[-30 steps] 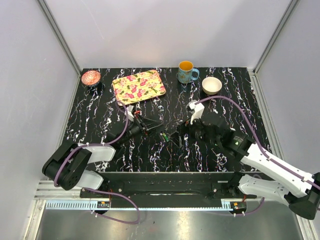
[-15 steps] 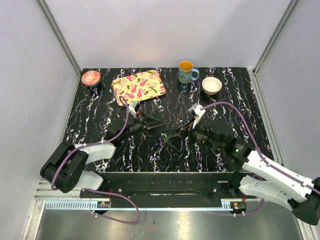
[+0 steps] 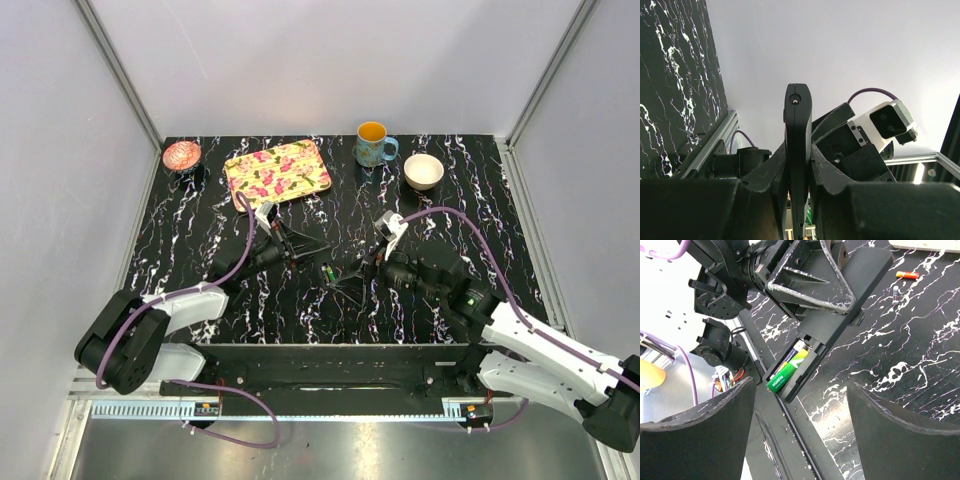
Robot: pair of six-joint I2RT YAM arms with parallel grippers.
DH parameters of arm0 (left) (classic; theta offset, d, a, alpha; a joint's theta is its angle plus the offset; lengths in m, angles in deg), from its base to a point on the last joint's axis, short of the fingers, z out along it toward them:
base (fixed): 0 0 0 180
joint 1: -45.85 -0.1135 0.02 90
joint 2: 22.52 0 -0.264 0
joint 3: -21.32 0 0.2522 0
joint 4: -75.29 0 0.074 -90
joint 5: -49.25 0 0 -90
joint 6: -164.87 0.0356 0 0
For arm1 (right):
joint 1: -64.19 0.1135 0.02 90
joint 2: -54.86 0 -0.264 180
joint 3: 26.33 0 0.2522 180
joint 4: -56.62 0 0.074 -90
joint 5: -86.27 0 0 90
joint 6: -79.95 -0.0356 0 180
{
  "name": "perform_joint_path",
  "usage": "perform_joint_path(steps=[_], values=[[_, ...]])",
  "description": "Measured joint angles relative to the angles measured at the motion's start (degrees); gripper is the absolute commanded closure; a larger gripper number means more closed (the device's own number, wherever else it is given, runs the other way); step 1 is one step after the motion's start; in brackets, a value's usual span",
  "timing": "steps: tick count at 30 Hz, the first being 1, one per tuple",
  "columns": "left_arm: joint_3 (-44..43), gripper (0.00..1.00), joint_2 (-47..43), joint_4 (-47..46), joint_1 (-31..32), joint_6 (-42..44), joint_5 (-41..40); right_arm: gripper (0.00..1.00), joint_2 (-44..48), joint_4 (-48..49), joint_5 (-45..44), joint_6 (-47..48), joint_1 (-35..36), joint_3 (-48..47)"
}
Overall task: Load the batteries into the remote control
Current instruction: Load the battery into the remote control.
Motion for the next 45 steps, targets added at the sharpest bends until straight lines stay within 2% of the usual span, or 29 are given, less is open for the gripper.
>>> perform_joint_path(steps=[26, 45], values=[[0.0, 1.00, -0.9, 0.8, 0.9, 0.0, -0.3, 0.24, -2.1, 1.7, 4.1, -0.9, -2.8, 1.2], [0.0, 1.00, -2.7, 1.8, 1.9, 1.1, -3.0, 0.29, -4.8, 5.0, 10.8, -5.1, -6.1, 1.6]])
